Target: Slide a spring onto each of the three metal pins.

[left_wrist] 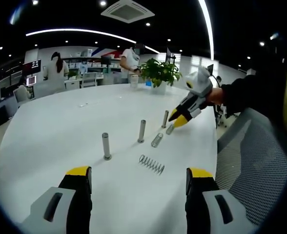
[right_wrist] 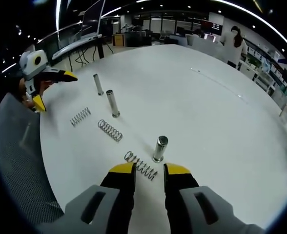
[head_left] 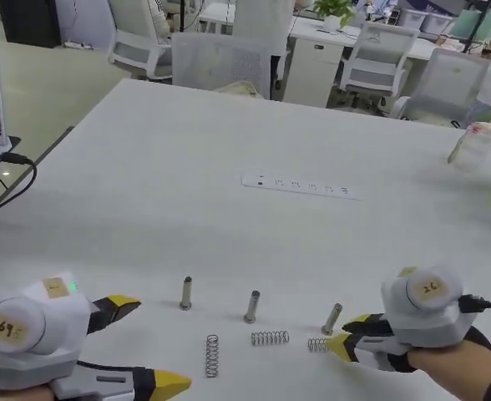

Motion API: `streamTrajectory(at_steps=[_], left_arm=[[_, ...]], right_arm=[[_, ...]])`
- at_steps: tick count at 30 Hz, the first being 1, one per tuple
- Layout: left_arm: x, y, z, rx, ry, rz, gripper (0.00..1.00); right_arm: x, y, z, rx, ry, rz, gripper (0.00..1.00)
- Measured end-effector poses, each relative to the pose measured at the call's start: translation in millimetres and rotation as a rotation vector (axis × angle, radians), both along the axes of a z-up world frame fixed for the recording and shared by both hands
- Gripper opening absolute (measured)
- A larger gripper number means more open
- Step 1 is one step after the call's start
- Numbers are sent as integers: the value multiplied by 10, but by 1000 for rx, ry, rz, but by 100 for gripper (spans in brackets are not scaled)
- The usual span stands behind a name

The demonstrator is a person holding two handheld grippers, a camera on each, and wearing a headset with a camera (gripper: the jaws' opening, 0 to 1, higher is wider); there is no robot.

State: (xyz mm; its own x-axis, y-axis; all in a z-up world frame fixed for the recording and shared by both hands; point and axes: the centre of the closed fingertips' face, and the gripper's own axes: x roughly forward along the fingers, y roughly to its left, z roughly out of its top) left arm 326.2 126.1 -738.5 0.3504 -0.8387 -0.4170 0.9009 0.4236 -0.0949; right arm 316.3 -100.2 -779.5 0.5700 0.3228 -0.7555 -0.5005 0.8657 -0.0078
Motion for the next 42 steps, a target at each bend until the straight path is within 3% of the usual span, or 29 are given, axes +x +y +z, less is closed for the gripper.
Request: streamTrajectory(at_steps=[13, 30, 42], left_arm=[[0, 2, -9, 3, 3, 1, 75], [0, 2, -11, 3, 2, -1, 75], [-10, 5, -8, 7, 4, -3, 74]], right_arm=[[-83, 29, -108, -1, 45, 29, 21], [-267, 125, -125, -29, 77, 92, 16], [-240, 220, -141, -32, 40, 143, 16]])
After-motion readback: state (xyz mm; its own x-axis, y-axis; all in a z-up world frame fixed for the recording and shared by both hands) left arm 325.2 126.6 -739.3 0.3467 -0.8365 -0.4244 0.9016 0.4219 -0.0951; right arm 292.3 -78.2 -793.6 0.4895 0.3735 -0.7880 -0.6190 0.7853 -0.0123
